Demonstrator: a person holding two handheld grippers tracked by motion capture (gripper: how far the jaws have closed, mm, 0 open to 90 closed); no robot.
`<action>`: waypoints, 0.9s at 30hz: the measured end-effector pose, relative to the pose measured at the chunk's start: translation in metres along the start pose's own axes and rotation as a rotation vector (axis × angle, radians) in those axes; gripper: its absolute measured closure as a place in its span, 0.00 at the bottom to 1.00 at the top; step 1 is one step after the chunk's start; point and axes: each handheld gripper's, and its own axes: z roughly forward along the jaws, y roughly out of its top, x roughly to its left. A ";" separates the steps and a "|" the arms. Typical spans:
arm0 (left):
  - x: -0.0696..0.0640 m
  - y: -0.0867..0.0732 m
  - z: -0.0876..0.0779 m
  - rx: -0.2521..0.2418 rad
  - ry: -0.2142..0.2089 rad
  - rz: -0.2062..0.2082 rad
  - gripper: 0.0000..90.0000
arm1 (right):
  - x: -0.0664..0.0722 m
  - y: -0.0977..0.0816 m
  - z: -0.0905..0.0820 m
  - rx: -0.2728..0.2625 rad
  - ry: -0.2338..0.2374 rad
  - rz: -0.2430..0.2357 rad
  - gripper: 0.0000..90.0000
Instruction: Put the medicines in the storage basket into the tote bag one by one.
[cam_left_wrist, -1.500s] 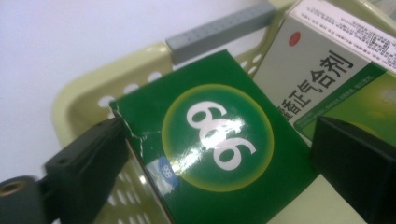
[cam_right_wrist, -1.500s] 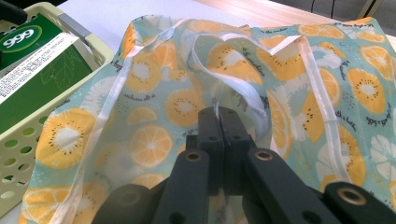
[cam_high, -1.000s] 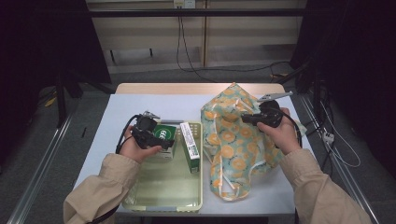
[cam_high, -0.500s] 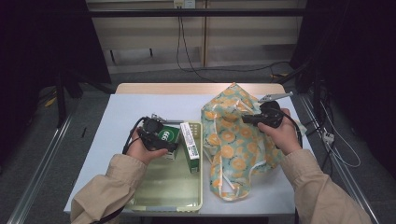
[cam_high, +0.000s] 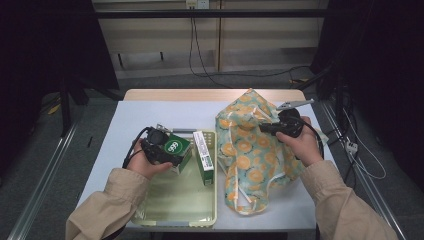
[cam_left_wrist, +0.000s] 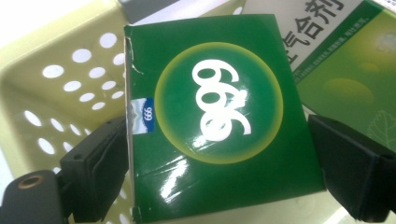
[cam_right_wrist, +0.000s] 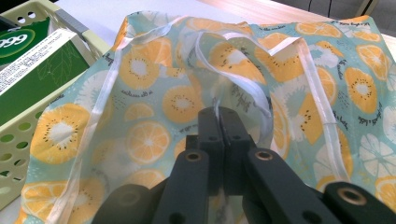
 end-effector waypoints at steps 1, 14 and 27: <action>-0.001 0.000 0.001 -0.002 0.000 0.002 0.08 | 0.000 0.000 0.000 0.002 0.001 0.001 0.99; 0.003 -0.003 -0.003 0.015 -0.022 -0.025 0.18 | -0.001 0.000 0.001 0.000 0.003 0.002 0.99; 0.006 0.018 -0.051 -0.077 -0.070 -0.022 0.19 | -0.003 0.000 -0.002 -0.009 0.003 0.011 0.99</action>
